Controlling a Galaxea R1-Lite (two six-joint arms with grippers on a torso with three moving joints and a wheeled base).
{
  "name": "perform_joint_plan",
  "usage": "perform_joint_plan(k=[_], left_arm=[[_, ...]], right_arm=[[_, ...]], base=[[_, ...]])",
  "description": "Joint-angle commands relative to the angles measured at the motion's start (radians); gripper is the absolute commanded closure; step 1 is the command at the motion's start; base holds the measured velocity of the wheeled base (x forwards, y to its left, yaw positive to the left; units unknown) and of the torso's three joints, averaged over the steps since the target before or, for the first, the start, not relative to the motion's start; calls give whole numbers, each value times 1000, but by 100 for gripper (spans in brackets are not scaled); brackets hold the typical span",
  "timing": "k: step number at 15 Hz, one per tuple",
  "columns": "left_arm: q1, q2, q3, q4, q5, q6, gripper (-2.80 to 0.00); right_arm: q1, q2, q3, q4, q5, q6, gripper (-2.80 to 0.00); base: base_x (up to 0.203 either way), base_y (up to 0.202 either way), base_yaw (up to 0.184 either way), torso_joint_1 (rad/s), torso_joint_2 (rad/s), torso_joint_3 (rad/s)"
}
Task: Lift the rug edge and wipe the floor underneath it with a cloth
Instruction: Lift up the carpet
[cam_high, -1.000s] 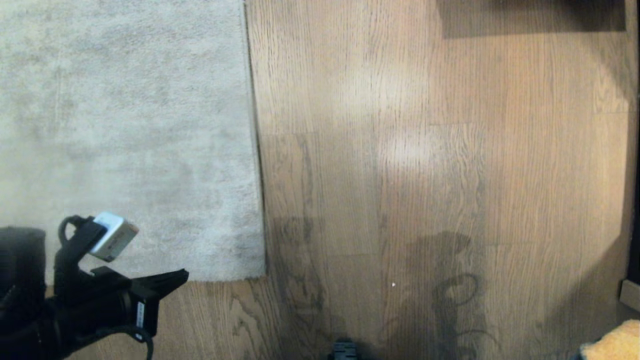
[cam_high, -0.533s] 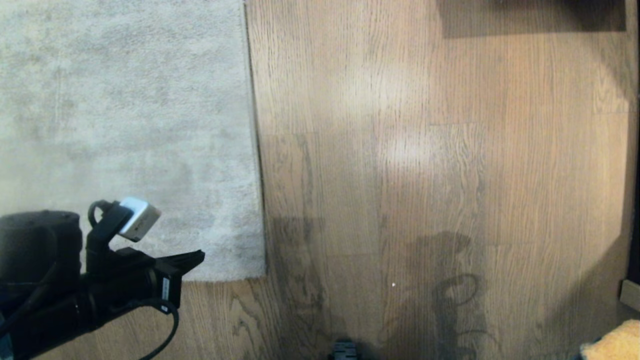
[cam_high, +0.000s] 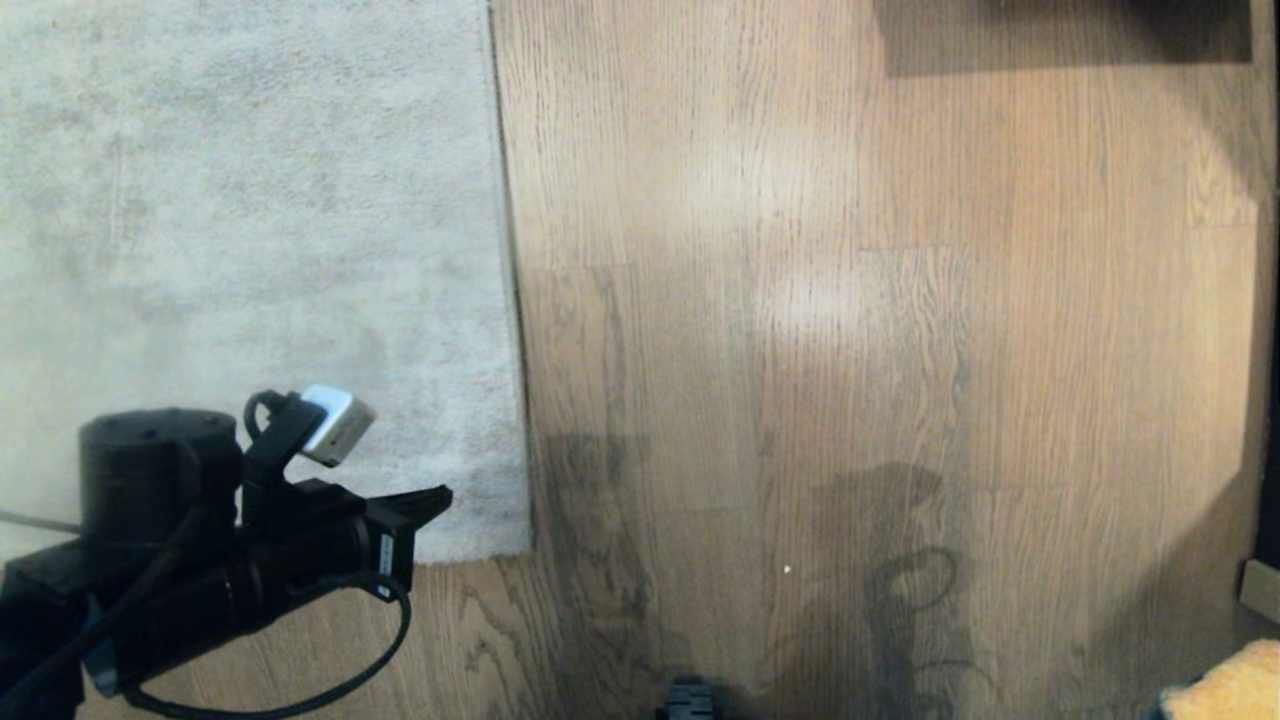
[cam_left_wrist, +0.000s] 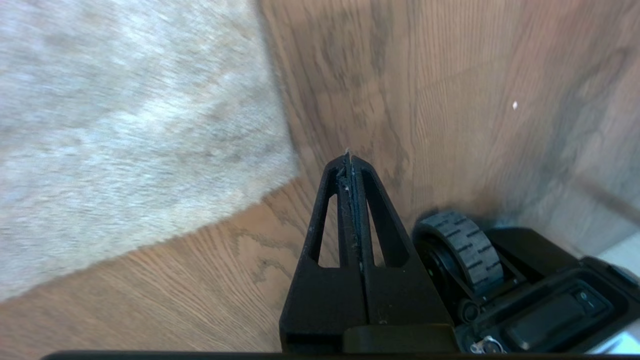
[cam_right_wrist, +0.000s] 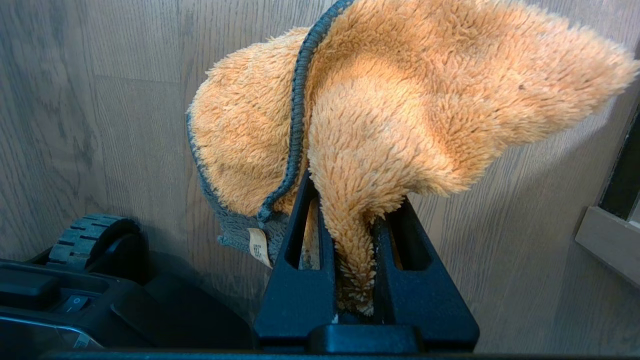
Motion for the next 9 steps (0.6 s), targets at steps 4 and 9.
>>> perform_joint_plan(k=[4, 9], left_arm=[[-29, 47, -4, -19, 2, -3, 0], [-60, 118, -49, -19, 32, -1, 0]], right_arm=[[0, 1, 0, 0, 1, -1, 0], [0, 1, 0, 0, 1, -1, 0]], base=[[0, 0, 0, 0, 0, 0], [0, 0, 0, 0, 0, 0]])
